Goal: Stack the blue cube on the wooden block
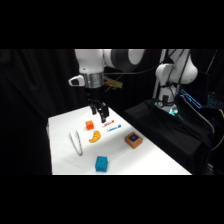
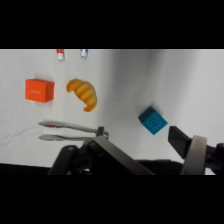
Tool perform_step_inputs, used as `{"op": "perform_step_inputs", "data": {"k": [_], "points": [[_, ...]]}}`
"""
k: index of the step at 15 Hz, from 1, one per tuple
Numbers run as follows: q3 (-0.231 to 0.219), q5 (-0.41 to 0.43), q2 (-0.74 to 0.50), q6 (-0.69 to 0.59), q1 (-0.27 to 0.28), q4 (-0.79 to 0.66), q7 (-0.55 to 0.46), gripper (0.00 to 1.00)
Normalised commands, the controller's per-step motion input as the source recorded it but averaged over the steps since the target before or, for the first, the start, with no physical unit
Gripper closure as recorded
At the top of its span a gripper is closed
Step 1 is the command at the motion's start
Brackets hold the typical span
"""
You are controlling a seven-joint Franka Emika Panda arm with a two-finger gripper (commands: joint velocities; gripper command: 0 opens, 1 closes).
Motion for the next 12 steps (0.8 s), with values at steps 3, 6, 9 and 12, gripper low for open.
{"op": "perform_step_inputs", "data": {"k": [3,6,9,12], "points": [[0.014,-0.082,0.03,0.00,0.022,0.06,0.23,0.00],[0.028,-0.137,0.17,-0.04,0.095,0.21,0.40,0.00],[0.027,-0.095,0.27,-0.05,0.121,0.35,0.46,0.00],[0.000,-0.065,0.31,-0.03,0.128,0.42,0.47,0.00]]}}
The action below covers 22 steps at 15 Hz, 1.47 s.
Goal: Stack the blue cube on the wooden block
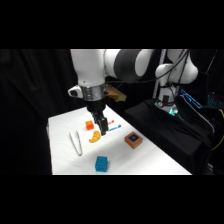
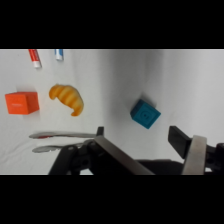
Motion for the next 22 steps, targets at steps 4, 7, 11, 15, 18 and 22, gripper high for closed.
{"op": "perform_step_inputs", "data": {"k": [4,7,11,15,18,22], "points": [[-0.082,-0.050,0.38,0.06,0.110,0.46,0.49,0.00],[-0.140,0.006,0.33,0.14,0.110,0.35,0.46,0.00],[-0.135,0.047,0.15,0.16,0.146,0.11,0.40,0.00],[-0.079,0.056,0.02,0.21,0.145,-0.07,0.26,0.00],[-0.084,0.030,0.04,0.28,0.117,-0.11,0.19,0.00],[-0.083,0.050,0.05,0.28,0.110,-0.13,0.15,0.00]]}}
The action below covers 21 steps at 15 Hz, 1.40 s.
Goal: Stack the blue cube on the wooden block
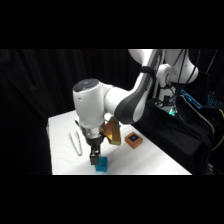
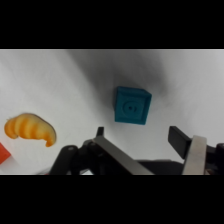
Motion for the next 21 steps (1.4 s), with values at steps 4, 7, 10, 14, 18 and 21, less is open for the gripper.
{"op": "perform_step_inputs", "data": {"k": [4,7,10,14,18,21], "points": [[-0.065,0.100,0.03,0.24,0.104,-0.10,0.10,0.00],[-0.044,0.119,0.04,0.22,0.089,-0.06,0.04,0.00],[-0.036,0.130,0.07,0.21,0.061,-0.03,0.00,0.00],[-0.040,0.139,0.08,0.23,0.050,0.00,-0.02,0.00],[-0.085,0.113,0.04,0.23,0.084,0.00,0.00,0.00],[-0.134,0.073,0.02,0.16,0.119,0.00,0.01,0.25]]}}
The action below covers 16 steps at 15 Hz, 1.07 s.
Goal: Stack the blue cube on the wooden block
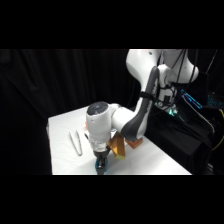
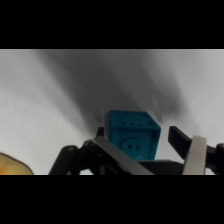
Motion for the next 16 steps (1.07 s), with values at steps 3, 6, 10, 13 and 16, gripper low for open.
{"op": "perform_step_inputs", "data": {"k": [3,6,10,13,16], "points": [[-0.163,0.027,0.03,0.10,0.126,0.01,0.03,0.45],[-0.117,0.030,0.03,0.03,0.092,0.01,0.00,0.67],[-0.082,0.011,-0.07,-0.11,0.103,-0.04,-0.04,0.73],[-0.062,-0.051,-0.37,-0.24,0.110,-0.23,-0.13,0.73],[-0.016,-0.074,-0.50,-0.26,0.045,-0.32,-0.19,0.73]]}}
